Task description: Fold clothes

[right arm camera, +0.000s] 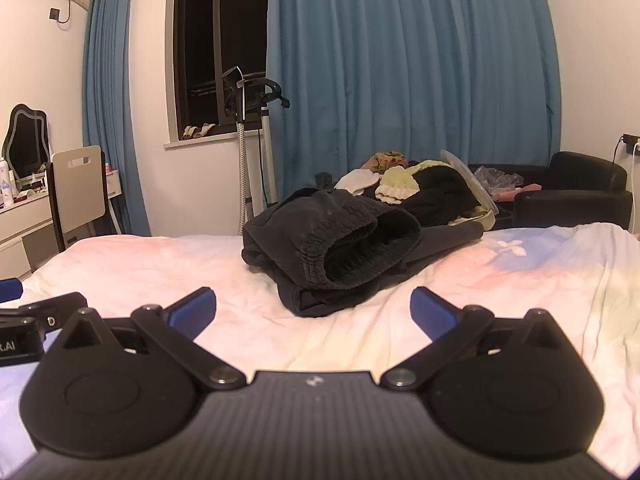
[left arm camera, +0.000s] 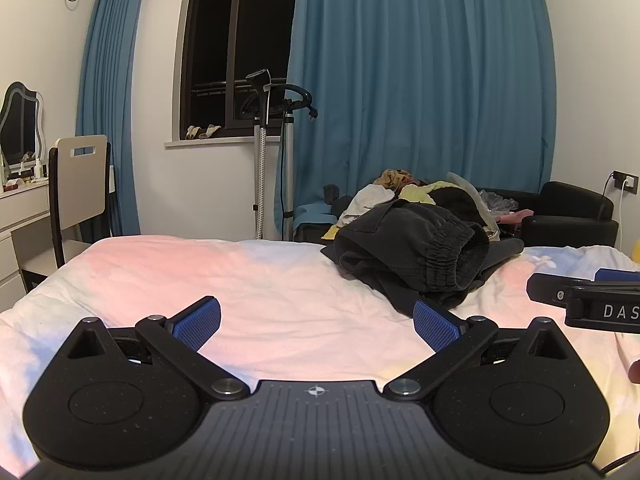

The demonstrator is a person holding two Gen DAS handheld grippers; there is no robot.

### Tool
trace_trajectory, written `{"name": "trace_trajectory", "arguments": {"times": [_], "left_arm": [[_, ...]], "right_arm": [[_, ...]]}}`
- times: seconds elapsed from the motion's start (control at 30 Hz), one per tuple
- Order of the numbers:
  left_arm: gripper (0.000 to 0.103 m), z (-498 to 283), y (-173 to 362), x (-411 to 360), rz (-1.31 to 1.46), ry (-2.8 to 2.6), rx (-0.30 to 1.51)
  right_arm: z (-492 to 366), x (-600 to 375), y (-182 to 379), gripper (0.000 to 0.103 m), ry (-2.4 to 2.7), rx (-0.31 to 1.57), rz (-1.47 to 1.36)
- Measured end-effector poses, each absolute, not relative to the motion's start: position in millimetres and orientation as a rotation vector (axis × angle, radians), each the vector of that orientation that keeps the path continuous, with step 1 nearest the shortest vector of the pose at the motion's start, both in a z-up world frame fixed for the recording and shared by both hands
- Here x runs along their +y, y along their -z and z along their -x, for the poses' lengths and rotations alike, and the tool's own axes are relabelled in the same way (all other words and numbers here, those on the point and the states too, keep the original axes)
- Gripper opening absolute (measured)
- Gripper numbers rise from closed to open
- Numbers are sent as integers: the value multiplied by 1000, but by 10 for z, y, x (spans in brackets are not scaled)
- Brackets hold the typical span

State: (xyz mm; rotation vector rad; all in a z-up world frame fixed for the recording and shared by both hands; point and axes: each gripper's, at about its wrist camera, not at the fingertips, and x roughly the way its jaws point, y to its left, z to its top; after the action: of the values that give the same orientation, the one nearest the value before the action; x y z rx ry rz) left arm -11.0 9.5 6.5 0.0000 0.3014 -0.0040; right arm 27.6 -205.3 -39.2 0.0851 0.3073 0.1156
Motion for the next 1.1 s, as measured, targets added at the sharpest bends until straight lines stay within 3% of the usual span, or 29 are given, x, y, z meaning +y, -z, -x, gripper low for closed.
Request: {"name": "trace_trajectory", "arguments": {"times": [0.67,1.1], "left_arm": [[103,74,13,-50,-43,17,295],[103,-598,286,-820,-416,96,274]], "right_arm": [[-265,-2153,316,103,-81,289,-136],[-439,-2635,186,103,-34,261,-155]]}}
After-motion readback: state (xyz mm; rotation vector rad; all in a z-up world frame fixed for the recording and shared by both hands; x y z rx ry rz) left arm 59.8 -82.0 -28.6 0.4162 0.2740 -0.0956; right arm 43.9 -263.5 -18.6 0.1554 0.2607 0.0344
